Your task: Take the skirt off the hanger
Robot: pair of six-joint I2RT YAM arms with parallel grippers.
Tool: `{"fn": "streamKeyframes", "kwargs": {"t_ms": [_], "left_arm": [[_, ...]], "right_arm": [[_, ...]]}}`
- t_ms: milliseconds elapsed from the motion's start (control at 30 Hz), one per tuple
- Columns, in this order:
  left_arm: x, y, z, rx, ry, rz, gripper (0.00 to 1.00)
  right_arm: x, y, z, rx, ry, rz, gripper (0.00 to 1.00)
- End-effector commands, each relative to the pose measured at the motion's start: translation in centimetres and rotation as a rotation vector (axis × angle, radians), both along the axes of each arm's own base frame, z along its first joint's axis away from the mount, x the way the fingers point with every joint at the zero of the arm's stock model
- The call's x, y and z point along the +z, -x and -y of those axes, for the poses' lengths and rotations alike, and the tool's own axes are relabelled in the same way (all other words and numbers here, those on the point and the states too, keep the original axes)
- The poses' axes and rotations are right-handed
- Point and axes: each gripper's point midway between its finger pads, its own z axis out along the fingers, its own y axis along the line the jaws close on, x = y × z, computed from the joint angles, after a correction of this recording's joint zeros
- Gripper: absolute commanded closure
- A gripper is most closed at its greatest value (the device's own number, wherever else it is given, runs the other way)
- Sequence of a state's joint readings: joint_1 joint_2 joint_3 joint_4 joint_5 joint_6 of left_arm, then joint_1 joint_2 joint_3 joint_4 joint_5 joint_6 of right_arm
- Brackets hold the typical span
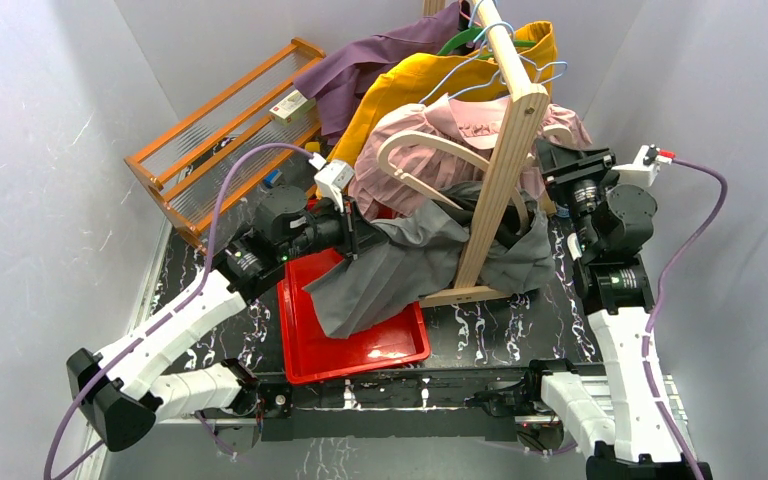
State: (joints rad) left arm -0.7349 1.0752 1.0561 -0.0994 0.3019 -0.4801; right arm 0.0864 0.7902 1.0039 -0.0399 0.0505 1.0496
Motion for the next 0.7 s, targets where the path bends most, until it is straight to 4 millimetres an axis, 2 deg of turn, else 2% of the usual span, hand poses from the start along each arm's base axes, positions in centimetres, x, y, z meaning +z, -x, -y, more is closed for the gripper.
{"fn": "streamKeyframes", "kwargs": {"t_ms": [0,67,200,367,667], "left_arm": [[4.0,0.9,1.4,-0.104,0.110,0.074,1.00],[3.6,0.9,1.7,-0.110,0.111,0.057,1.00],[2.6,0.6,1.9,-0.104,0.105,0.035,1.00],[2.0,0.5,1.9,-0.101,0.090,0.020,1.00],[0.5,0.3,1.2,-0.059,0.049,-0.012,1.00]], "right_arm": [[4.7,0.6,-2.5,0.159,-0.145,0.140,1.00],[4.7,0.1,-3.2,0.202,-0.169,0.128,1.00],[6.0,-0.4,-4.2,0.268,-0.208,0.154,1.00],[9.4,-0.2,-4.1,0.268,-0.205,0.223,1.00],[13.7,-0.3,-3.7,0.248,-0.188,0.288,1.00]]}}
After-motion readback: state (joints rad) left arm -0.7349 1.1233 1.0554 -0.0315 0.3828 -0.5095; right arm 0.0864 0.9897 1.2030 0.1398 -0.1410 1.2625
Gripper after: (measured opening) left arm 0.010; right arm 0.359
